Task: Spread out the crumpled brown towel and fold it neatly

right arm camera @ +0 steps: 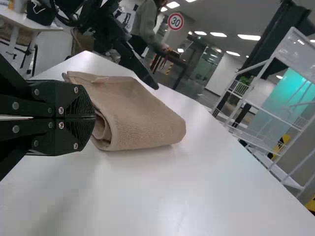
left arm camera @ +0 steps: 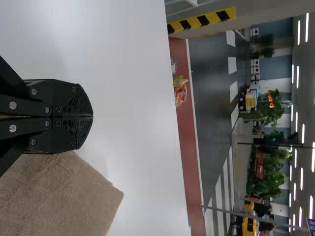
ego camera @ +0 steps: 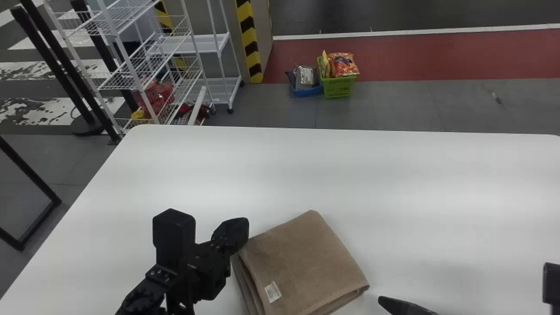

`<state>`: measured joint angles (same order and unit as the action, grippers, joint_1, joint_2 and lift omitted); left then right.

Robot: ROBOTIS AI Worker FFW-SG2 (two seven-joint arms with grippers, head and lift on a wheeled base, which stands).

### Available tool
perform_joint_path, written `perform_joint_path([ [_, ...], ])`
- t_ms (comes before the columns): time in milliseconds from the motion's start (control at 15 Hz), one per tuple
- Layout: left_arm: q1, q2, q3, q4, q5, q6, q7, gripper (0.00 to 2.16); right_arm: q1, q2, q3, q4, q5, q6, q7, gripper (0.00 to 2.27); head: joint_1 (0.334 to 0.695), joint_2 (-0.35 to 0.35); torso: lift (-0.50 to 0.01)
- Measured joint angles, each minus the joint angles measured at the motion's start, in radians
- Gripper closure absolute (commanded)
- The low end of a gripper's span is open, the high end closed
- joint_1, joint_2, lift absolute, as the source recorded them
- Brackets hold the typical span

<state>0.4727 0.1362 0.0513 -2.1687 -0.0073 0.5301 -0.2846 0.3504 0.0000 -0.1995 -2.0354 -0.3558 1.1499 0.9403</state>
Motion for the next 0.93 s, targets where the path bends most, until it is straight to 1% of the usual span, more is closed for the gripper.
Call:
perform_joint_path([
  [200, 0.001, 0.007, 0.012, -0.002, 0.003, 0.004, -0.023, 2.13, -0.035, 0.000, 0.061, 0.011, 0.055, 0.005, -0.051, 1.90, 0.695, 0.225, -0.126],
  [400, 0.006, 0.027, 0.013, -0.005, 0.006, 0.018, -0.025, 2.13, -0.065, 0.000, 0.097, 0.022, 0.092, 0.031, -0.076, 1.90, 0.695, 0.245, -0.126],
  [667, 0.021, 0.035, 0.014, -0.016, 0.007, 0.052, -0.032, 2.13, -0.106, 0.000, 0.114, 0.034, 0.103, 0.050, -0.114, 1.90, 0.695, 0.250, -0.126],
  [933, 0.056, 0.035, 0.014, -0.050, 0.004, 0.076, -0.032, 2.13, -0.189, 0.000, 0.115, 0.061, 0.110, 0.070, -0.146, 1.90, 0.695, 0.238, -0.126],
])
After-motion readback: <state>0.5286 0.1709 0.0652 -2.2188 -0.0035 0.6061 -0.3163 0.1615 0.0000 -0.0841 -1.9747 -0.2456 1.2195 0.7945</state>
